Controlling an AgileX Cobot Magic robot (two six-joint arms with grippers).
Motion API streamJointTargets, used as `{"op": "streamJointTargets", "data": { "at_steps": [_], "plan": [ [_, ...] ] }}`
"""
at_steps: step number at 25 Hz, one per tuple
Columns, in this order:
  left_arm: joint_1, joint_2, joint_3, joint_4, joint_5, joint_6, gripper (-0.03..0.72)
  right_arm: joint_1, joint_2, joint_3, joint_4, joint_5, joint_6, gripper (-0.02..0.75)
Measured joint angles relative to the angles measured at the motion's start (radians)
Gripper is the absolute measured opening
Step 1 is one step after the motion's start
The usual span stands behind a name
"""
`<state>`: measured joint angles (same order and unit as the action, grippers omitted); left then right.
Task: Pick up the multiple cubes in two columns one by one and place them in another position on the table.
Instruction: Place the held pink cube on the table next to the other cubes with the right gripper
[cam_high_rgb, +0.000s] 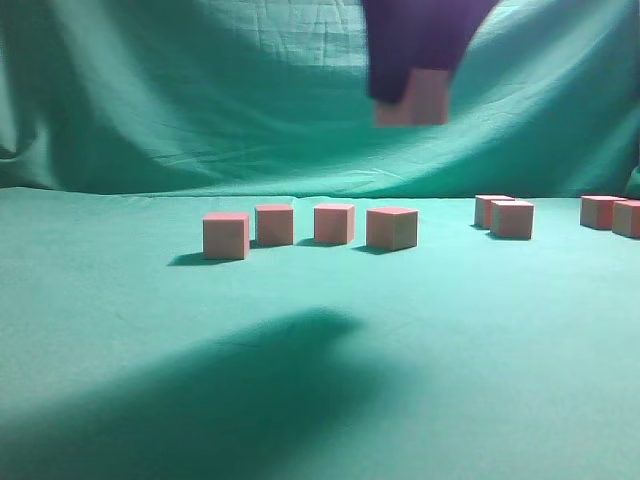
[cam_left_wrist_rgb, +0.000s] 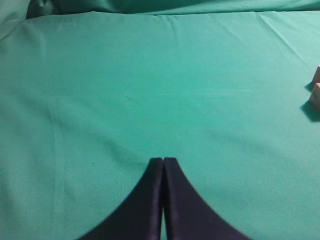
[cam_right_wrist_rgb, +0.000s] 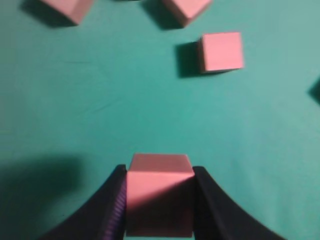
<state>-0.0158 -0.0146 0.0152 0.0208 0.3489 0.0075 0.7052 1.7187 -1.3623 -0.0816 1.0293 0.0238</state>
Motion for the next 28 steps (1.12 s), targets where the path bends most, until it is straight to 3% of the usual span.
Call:
{"op": "streamJointTargets", "data": {
  "at_steps": [4,8,19,28],
  "plan": [
    [0.0,0.0,0.0,0.0,0.0,0.0,0.0,0.088,0.068,-0.04,0.002,0.0,-0.037,0.275],
    [0.0,0.0,0.0,0.0,0.0,0.0,0.0,0.119,0.174,-0.137,0.006,0.023,-0.039,0.275],
    [0.0,0.0,0.0,0.0,0.0,0.0,0.0,0.119,0.398,-0.36,0.003,0.035,-0.039,0.275],
    [0.0,0.0,0.0,0.0,0.0,0.0,0.0,0.119,0.463,-0.385,-0.012,0.021,-0.039,0.275]
  ]
}}
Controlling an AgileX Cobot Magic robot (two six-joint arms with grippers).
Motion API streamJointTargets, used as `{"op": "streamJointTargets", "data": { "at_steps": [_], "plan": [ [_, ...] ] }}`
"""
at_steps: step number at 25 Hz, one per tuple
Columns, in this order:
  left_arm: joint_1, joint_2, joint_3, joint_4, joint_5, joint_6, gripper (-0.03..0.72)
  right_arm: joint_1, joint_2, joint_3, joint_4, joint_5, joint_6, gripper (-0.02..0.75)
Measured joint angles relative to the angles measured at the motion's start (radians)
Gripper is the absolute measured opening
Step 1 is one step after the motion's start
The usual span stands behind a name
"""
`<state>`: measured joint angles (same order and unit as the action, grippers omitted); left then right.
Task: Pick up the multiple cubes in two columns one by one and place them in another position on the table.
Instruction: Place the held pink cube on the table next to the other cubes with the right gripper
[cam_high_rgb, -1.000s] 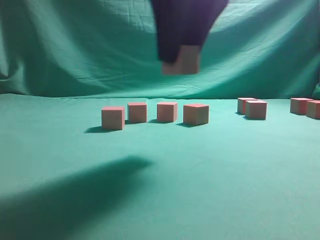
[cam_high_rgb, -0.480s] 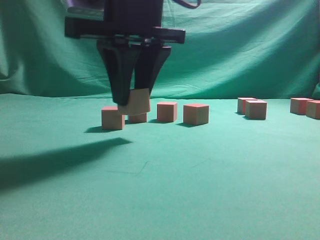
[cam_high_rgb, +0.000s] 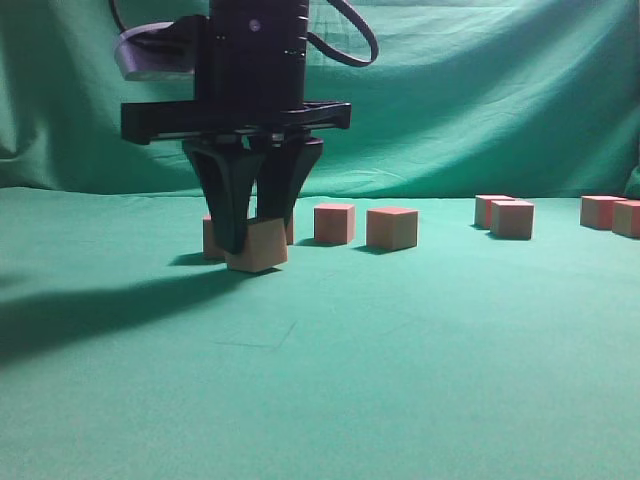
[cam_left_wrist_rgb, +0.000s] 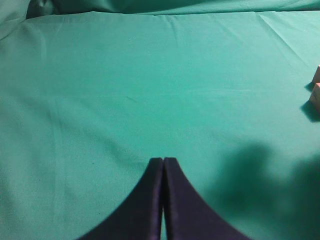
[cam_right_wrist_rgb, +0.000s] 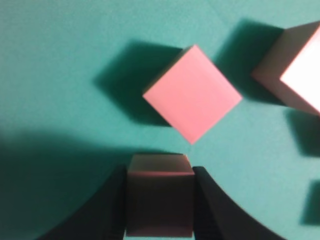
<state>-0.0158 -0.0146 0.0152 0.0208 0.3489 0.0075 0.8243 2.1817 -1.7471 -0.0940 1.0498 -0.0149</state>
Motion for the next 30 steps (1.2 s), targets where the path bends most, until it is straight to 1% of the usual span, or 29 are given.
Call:
{"op": "streamJointTargets", "data": {
  "at_steps": [4,13,30],
  "plan": [
    [0.0,0.0,0.0,0.0,0.0,0.0,0.0,0.0,0.0,-0.002,0.0,-0.031,0.006,0.275],
    [0.0,0.0,0.0,0.0,0.0,0.0,0.0,0.0,0.0,-0.002,-0.006,-0.047,0.039,0.275],
    [0.0,0.0,0.0,0.0,0.0,0.0,0.0,0.0,0.0,-0.002,-0.016,-0.049,0.054,0.275]
  ]
}}
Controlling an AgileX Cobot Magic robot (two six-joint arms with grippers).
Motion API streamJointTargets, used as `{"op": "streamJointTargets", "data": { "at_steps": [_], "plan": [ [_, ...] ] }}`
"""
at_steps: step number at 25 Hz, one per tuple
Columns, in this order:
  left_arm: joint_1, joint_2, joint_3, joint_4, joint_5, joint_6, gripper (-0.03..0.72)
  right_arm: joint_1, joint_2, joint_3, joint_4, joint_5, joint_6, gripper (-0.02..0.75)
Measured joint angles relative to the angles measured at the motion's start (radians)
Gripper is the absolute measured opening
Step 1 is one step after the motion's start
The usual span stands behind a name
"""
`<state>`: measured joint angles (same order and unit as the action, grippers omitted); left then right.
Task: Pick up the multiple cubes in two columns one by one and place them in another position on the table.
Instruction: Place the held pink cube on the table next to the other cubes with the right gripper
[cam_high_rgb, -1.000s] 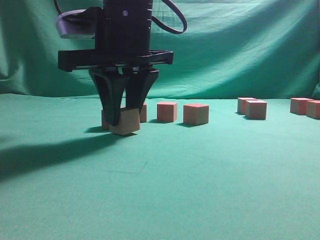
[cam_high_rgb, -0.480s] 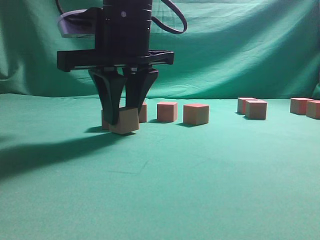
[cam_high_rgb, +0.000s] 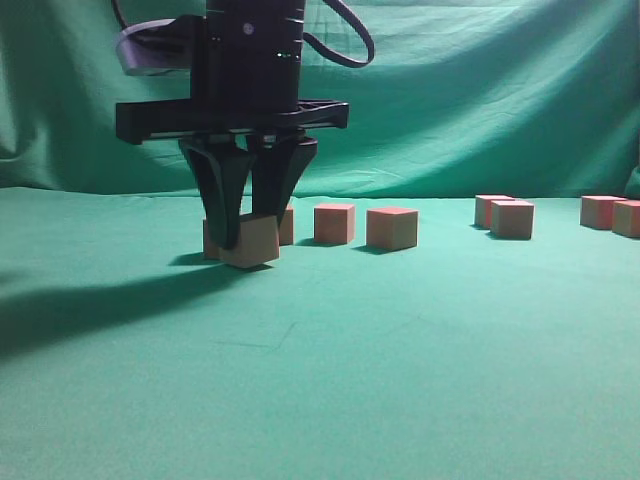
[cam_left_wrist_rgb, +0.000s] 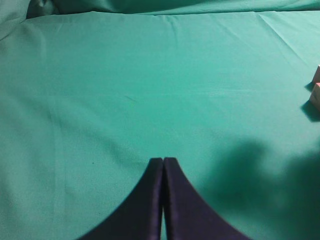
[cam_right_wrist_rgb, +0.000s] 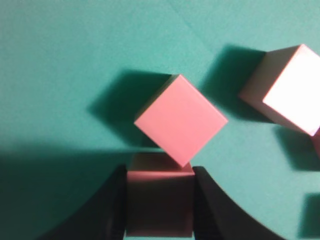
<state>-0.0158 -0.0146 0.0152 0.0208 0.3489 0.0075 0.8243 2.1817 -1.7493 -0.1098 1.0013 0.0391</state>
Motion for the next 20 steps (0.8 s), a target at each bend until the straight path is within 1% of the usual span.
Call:
{"op": "streamJointTargets", "data": {
  "at_steps": [20],
  "plan": [
    [0.0,0.0,0.0,0.0,0.0,0.0,0.0,0.0,0.008,-0.001,0.005,0.004,0.0,0.275]
  ]
}}
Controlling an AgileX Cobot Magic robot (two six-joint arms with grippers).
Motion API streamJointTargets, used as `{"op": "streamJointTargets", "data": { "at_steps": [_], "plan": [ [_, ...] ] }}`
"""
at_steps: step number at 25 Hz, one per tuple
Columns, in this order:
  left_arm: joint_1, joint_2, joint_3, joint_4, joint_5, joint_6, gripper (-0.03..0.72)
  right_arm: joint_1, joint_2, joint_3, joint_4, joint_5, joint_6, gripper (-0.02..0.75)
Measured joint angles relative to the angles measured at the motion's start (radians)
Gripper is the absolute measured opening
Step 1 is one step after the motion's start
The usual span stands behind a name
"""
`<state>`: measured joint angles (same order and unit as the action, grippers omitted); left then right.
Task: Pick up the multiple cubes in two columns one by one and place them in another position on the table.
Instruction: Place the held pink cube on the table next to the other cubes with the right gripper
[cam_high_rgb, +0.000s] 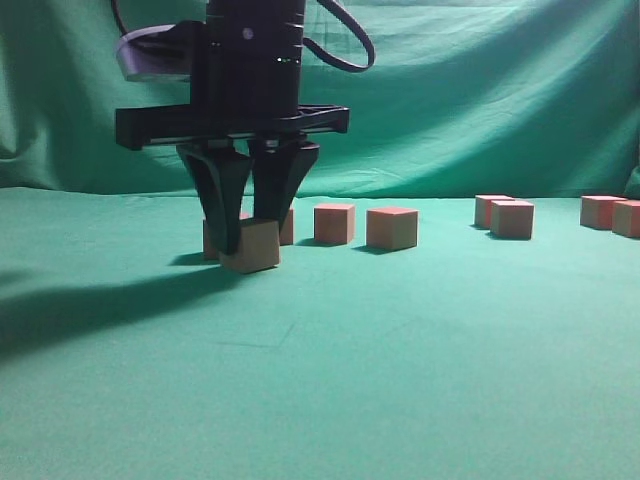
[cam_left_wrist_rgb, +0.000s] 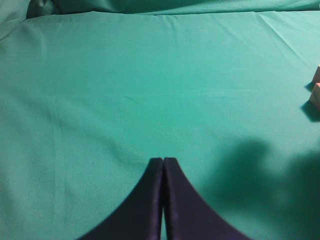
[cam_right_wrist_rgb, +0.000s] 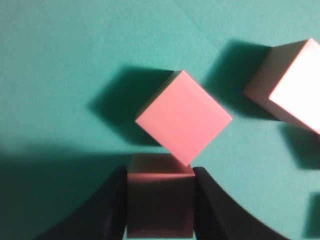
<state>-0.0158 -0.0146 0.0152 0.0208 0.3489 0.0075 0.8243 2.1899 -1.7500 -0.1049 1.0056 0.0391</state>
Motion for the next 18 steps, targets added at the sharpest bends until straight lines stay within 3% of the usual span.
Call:
{"op": "streamJointTargets", "data": {
  "at_steps": [10,15,18],
  "plan": [
    [0.0,0.0,0.0,0.0,0.0,0.0,0.0,0.0,0.003,0.0,0.0,0.004,0.0,0.275],
    [0.0,0.0,0.0,0.0,0.0,0.0,0.0,0.0,0.013,0.0,0.0,0.014,0.0,0.505],
    [0.0,0.0,0.0,0.0,0.0,0.0,0.0,0.0,0.013,0.0,0.002,0.016,0.004,0.601]
  ]
}}
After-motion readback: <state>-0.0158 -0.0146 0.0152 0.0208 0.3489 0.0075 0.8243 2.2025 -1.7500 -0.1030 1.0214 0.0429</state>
